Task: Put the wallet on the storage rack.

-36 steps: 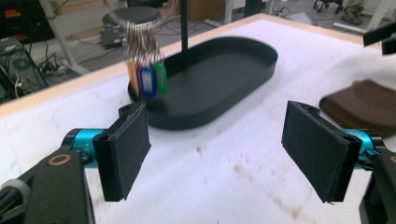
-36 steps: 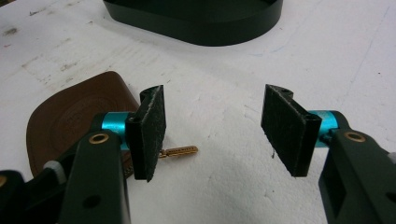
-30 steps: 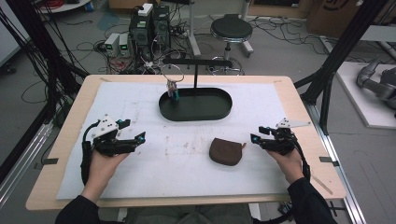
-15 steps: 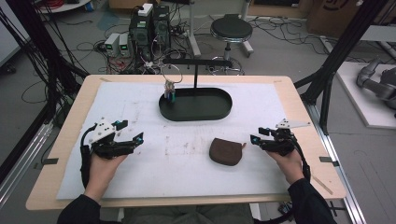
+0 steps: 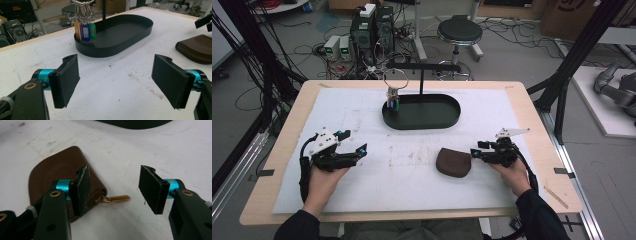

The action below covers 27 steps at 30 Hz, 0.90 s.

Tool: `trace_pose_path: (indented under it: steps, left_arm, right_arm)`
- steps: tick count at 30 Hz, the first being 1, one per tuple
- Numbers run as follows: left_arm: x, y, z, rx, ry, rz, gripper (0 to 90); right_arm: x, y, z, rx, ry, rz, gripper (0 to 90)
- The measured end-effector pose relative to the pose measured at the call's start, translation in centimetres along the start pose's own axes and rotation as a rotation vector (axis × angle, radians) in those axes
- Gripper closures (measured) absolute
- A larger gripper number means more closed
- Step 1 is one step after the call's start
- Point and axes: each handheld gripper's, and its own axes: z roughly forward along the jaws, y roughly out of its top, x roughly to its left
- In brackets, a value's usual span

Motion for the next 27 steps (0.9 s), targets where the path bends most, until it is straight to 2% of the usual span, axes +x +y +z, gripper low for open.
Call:
trace_pose_path:
  steps: [5, 11, 12, 14, 21, 23, 27]
  left_arm:
    - [-0.2, 0.0, 0.0, 0.014, 0.002, 0.014, 22.4]
    - [-0.4, 0.1, 0.2, 0.018, -0.004, 0.023, 22.8]
    - [-0.5, 0.1, 0.3, 0.018, -0.005, 0.021, 22.8]
    - [-0.6, 0.1, 0.4, 0.021, -0.008, 0.028, 22.9]
    - [-1.0, 0.4, 0.7, 0.02, -0.02, 0.035, 22.9]
    - [-1.1, 0.4, 0.8, 0.016, -0.025, 0.036, 22.9]
    - [-1.3, 0.6, 1.1, 0.016, -0.037, 0.039, 22.9]
  right_arm:
    - [0.3, 0.0, 1.4, 0.061, 0.07, 0.013, 42.1]
    - [-1.1, -0.2, 2.2, 0.104, 0.164, 0.14, 38.9]
    - [-1.1, -0.1, 2.2, 0.103, 0.169, 0.132, 41.9]
    - [-1.1, -0.1, 2.2, 0.111, 0.229, 0.132, 59.4]
    - [-0.1, 0.3, 1.7, 0.105, 0.178, 0.047, 69.0]
    - [0.2, 0.6, 1.2, 0.075, 0.166, 0.011, 74.0]
    - [1.2, 1.1, 0.5, 0.025, 0.139, -0.062, 77.1]
